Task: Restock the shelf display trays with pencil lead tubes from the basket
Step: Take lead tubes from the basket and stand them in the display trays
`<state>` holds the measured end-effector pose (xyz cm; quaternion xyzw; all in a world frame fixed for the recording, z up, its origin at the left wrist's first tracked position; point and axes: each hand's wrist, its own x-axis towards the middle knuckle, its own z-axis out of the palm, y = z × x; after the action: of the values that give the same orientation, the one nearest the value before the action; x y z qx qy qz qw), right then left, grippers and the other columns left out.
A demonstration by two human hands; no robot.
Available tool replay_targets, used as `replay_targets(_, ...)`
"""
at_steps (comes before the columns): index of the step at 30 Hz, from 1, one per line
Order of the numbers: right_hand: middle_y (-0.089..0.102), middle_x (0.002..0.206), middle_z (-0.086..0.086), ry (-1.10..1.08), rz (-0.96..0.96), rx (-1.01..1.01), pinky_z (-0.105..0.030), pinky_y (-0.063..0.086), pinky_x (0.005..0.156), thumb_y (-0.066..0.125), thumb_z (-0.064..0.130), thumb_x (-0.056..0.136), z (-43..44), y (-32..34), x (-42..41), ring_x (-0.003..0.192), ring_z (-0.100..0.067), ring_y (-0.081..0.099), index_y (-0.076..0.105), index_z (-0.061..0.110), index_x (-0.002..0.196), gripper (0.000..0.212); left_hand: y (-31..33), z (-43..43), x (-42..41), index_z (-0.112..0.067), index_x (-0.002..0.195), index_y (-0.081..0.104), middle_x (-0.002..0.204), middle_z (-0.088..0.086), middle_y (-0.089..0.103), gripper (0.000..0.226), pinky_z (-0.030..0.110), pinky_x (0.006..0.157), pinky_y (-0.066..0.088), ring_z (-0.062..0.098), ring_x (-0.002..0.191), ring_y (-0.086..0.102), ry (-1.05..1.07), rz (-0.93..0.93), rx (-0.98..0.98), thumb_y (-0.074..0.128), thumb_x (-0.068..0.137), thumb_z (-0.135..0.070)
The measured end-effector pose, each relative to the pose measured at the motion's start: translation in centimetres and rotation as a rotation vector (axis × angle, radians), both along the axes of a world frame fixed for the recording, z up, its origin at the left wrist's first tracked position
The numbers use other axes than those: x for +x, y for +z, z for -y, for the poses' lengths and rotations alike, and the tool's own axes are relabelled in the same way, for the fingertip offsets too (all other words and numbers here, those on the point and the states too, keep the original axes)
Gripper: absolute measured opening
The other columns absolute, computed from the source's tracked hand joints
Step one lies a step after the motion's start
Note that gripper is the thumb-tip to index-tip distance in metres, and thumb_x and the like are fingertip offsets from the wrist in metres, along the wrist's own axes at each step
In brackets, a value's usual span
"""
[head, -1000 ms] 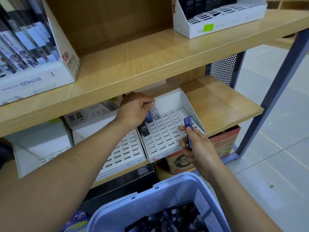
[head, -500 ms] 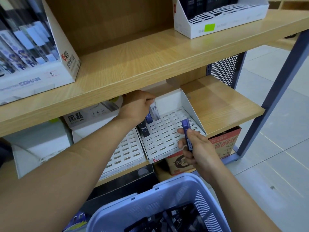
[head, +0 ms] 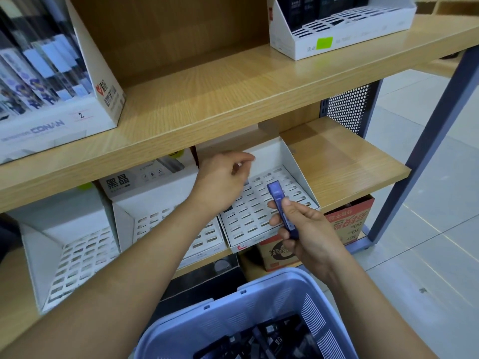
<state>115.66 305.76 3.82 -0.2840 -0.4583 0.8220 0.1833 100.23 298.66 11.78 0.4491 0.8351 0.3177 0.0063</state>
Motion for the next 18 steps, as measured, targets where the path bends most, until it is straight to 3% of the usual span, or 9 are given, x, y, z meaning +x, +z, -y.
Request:
replay_targets(3, 0.061, 0.066, -0.006, 0.020, -0.082, -0.052, -0.018, 0.030, 0.043, 0.064, 0.034, 0.083, 0.2, 0.5, 0.0, 0.050, -0.010, 0.038, 0.072, 0.006, 0.103, 0.036, 0.0, 1.6, 2.9, -0.025, 0.110, 0.070, 0.104, -0.012, 0.069, 0.021, 0.022, 0.085, 0.051, 0.007, 0.092, 0.064, -0.131, 0.359, 0.065, 0.060, 0.093, -0.020)
replay_targets(5, 0.052, 0.056, -0.005, 0.048, -0.136, -0.079, -0.019, 0.022, 0.041, 0.062, 0.037, 0.083, 0.2, 0.7, 0.0, 0.044, -0.009, 0.032, 0.072, 0.005, 0.097, 0.036, -0.3, 2.6, 3.6, -0.027, 0.112, 0.069, 0.104, -0.008, 0.070, 0.026, 0.031, 0.083, 0.056, 0.016, 0.090, 0.065, -0.148, 0.464, 0.096, 0.065, 0.089, -0.014)
replay_targets(10, 0.030, 0.041, 0.002, 0.212, -0.091, -0.132, -0.021, 0.009, 0.038, 0.050, 0.046, 0.092, 0.5, 1.5, 0.4, 0.036, -0.007, 0.018, 0.074, 0.006, 0.083, 0.048, -0.2, 4.2, 3.5, -0.016, 0.098, 0.071, 0.098, 0.001, 0.073, 0.022, 0.020, 0.081, 0.053, 0.014, 0.091, 0.067, -0.142, 0.644, 0.214, 0.071, 0.080, -0.004)
replay_targets(15, 0.046, 0.059, -0.003, 0.253, -0.141, -0.181, -0.017, 0.019, 0.039, 0.052, 0.042, 0.092, 0.8, 1.7, 0.2, 0.044, -0.007, 0.026, 0.068, -0.002, 0.111, 0.050, 0.2, 4.5, 3.3, -0.009, 0.090, 0.068, 0.077, 0.011, 0.072, 0.012, 0.020, 0.062, 0.053, 0.013, 0.064, 0.065, 0.049, 0.729, 0.363, 0.072, 0.080, -0.008)
replay_targets(18, 0.052, 0.065, -0.006, 0.226, -0.142, -0.133, -0.016, 0.028, 0.042, 0.059, 0.033, 0.086, 0.6, 1.5, 0.1, 0.047, -0.007, 0.034, 0.067, -0.004, 0.111, 0.045, 0.2, 4.7, 2.8, -0.008, 0.095, 0.069, 0.076, 0.007, 0.073, 0.015, 0.019, 0.060, 0.052, 0.012, 0.062, 0.065, 0.103, 0.741, 0.390, 0.072, 0.081, -0.010)
